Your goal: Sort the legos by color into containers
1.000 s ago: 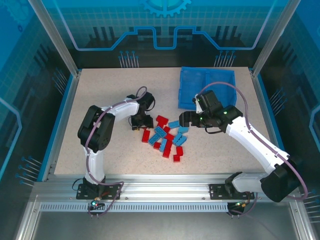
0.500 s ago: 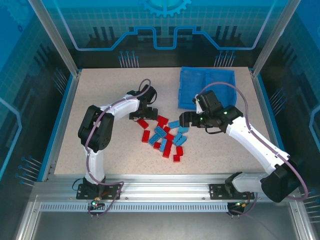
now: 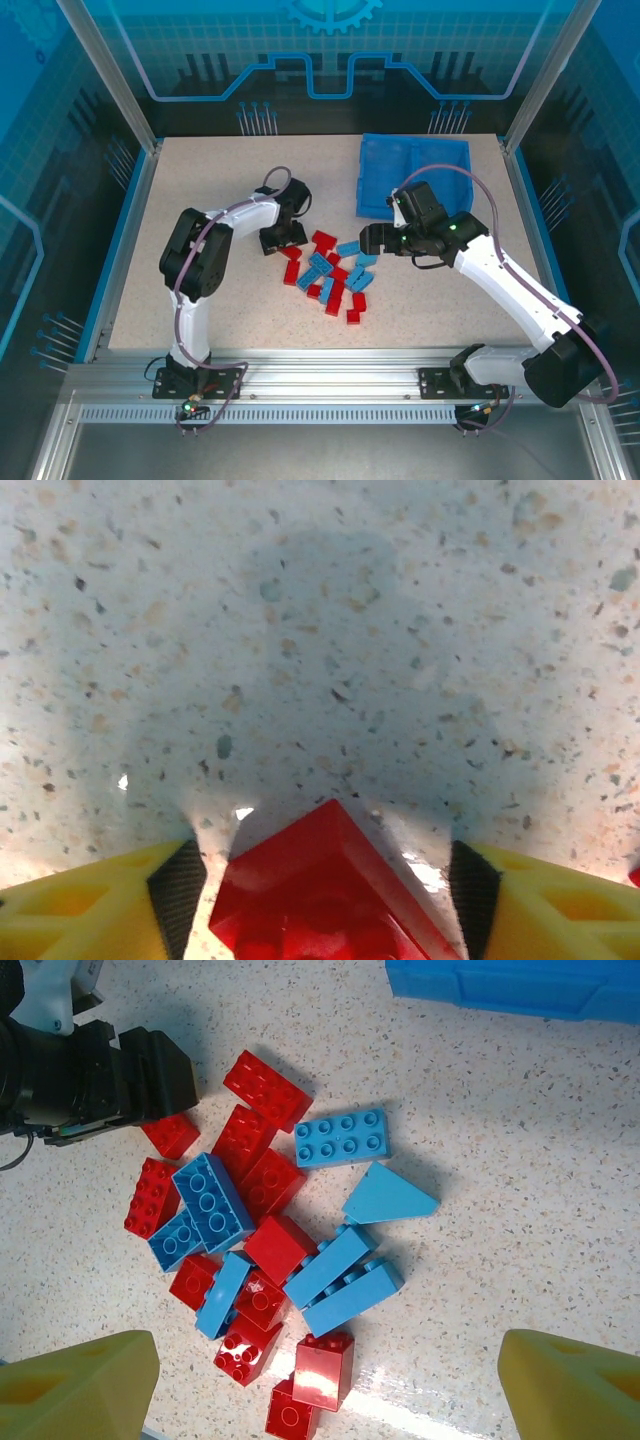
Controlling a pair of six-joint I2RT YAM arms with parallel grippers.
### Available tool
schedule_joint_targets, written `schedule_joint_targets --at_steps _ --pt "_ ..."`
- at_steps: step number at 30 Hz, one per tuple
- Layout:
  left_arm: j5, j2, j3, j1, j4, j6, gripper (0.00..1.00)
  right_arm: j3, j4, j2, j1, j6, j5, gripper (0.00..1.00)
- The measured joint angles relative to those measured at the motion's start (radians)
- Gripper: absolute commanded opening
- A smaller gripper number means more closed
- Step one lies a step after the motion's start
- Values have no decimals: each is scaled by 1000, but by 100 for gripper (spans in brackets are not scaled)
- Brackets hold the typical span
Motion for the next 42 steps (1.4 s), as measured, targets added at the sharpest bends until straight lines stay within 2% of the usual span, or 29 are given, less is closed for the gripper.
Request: schedule_joint_targets --at_steps 2,5,7,12,18,21,25,32,36,42 --pt "0 0 0 3 -3 -23 62 0 -6 0 0 0 0 89" --pt "-7 -2 -5 7 -10 -49 45 0 -10 -4 0 0 1 89" --pt "-7 -9 -17 13 -11 -67 37 0 -10 -8 0 1 4 89" --pt "5 -18 -23 16 -5 -84 33 0 -10 -15 0 5 4 89" --pt "31 -17 -13 16 -1 -68 18 0 -10 -15 2 5 4 89" --pt "70 -23 -8 8 31 -43 18 0 -14 -16 4 9 10 90" --pt "60 -65 48 -35 46 37 18 0 -16 -45 8 31 51 92" --pt "-79 -85 382 -240 194 294 18 -10 -37 -228 8 140 312 97" --pt "-115 34 595 -295 301 402 18 -47 -48 -331 8 185 407 98" --pt "-182 377 966 -280 334 506 27 -99 -80 -406 8 213 457 98"
